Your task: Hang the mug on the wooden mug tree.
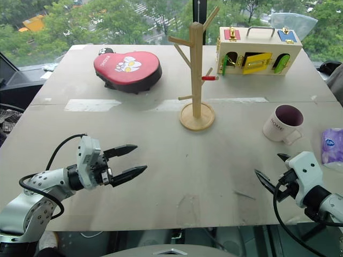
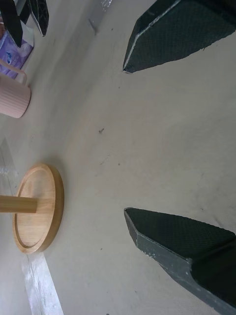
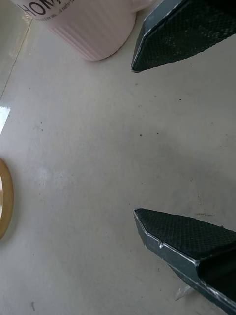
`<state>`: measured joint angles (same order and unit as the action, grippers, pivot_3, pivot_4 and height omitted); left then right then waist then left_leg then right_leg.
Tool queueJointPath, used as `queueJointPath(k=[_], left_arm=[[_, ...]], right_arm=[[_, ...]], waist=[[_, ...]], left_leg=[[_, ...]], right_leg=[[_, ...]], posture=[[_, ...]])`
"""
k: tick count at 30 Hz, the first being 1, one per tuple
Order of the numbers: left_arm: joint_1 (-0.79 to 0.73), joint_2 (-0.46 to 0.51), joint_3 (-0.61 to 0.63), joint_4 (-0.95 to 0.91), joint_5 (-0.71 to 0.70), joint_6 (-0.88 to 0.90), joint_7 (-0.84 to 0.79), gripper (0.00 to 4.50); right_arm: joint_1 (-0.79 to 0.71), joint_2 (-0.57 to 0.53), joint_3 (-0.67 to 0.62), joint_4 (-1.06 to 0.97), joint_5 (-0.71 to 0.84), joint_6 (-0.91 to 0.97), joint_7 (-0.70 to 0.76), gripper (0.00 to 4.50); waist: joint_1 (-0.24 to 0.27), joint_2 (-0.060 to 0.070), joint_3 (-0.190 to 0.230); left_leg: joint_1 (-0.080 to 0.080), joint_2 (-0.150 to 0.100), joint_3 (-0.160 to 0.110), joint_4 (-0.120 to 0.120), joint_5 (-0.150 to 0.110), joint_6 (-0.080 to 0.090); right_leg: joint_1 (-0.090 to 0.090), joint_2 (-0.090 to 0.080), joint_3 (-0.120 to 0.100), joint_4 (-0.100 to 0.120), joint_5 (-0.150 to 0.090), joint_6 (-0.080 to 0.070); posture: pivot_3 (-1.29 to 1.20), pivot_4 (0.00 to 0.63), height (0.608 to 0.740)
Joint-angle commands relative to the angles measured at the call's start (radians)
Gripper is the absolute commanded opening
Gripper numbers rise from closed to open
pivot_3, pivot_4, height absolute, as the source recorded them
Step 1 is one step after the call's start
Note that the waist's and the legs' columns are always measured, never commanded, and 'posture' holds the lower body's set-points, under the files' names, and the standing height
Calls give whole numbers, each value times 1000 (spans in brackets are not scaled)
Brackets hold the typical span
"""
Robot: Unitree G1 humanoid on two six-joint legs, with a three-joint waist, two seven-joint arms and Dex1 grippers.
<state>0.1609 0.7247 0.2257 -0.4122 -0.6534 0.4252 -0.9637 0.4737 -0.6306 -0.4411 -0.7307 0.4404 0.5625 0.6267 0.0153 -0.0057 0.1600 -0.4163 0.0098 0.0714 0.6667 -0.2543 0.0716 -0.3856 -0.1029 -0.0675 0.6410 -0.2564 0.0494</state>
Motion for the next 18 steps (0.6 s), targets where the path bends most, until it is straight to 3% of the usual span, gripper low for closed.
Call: queueJointPath(k=[1, 4, 8, 18], left_arm=[[-56, 1, -2, -27, -37, 13, -3, 4500], [-139, -20, -10, -37, -96, 41, -7, 4500], [-171, -12, -26, -77, -146, 44, -69, 4500], [-182, 9, -88, -138, -116, 25, -128, 4500]], right_arm=[[-26, 43, 1, 27, -45, -53, -61, 4463], [-78, 189, 33, 56, -114, -62, -250, 4463], [-109, 302, 51, 46, -204, -41, -406, 4463], [-328, 378, 33, 205, -312, -29, -622, 4463]], waist=[[1, -1, 0], [3, -3, 0], [-3, -1, -1], [-6, 0, 0]], left_leg=[[0, 0, 0, 0, 0, 0], [0, 0, -2, 0, -2, -4], [0, 0, 0, 0, -2, -5], [2, 0, 2, 0, 1, -4]], right_leg=[[0, 0, 0, 0, 0, 0], [0, 0, -2, 0, 0, 0], [0, 0, 0, 1, 0, 0], [-1, 8, 1, 1, 2, 3]], posture=[[0, 150, 731], [0, 150, 731], [0, 150, 731], [0, 150, 731]])
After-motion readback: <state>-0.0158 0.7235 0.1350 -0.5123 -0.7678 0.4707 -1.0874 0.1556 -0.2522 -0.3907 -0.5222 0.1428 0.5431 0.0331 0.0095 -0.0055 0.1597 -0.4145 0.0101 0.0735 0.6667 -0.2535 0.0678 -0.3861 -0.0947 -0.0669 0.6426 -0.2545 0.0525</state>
